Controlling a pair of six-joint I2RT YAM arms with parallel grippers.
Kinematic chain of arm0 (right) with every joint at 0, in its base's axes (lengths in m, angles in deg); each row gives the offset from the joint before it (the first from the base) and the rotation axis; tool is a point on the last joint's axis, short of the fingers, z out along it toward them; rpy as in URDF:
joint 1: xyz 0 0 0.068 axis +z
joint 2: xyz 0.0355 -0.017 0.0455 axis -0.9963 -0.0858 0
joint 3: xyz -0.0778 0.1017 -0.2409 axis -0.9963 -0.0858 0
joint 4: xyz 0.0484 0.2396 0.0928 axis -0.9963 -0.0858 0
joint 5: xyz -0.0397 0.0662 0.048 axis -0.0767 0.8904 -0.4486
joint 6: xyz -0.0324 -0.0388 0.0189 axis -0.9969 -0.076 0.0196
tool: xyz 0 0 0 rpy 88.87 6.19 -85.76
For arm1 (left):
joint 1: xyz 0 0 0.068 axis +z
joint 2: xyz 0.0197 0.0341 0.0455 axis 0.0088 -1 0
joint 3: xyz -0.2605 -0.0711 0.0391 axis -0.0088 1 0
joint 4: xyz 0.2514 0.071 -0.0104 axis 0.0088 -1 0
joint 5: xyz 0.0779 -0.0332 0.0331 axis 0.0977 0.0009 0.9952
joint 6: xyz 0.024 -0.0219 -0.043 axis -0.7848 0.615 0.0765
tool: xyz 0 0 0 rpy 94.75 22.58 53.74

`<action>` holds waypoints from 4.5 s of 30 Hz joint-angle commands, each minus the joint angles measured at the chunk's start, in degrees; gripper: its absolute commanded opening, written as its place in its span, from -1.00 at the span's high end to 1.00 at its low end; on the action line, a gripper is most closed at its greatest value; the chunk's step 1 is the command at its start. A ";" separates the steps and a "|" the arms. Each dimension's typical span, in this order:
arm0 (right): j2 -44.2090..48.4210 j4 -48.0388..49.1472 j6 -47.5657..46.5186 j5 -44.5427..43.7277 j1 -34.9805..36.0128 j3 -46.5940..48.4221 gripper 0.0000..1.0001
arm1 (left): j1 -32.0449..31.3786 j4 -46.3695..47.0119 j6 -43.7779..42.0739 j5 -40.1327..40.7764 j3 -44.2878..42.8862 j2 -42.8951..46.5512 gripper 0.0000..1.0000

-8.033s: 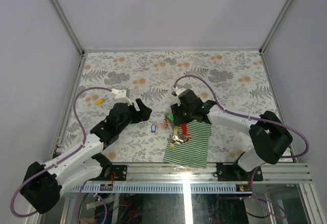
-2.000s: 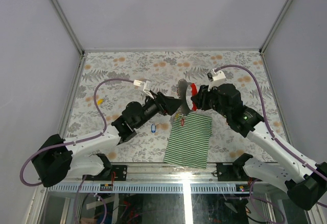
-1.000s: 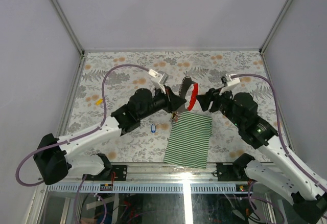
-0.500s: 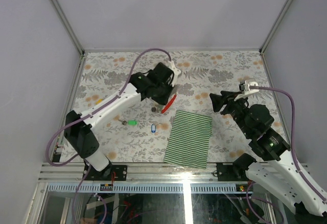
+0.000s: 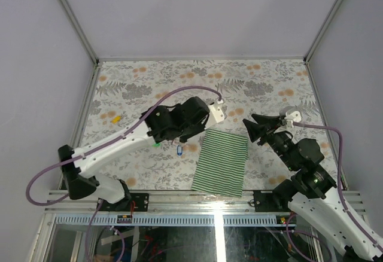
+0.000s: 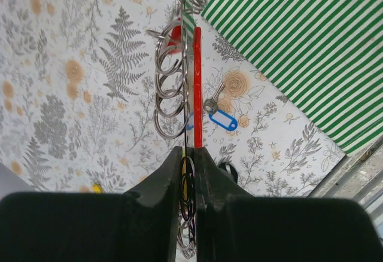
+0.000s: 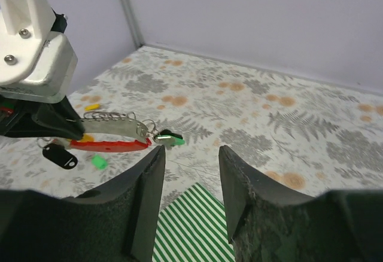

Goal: Put the keys on the keyring

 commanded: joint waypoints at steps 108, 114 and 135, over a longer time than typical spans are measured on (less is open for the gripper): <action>-20.34 -25.66 12.90 0.20 0.25 27.67 -0.45 | 33.14 87.38 71.54 -40.56 36.22 -17.58 0.87; -20.39 -23.30 12.03 2.08 0.25 25.43 -0.50 | 34.59 88.31 72.05 -35.87 40.25 -17.28 0.73; -8.77 -20.86 3.48 7.46 0.25 19.66 -0.98 | 38.69 61.97 58.04 -19.46 43.70 10.39 -0.66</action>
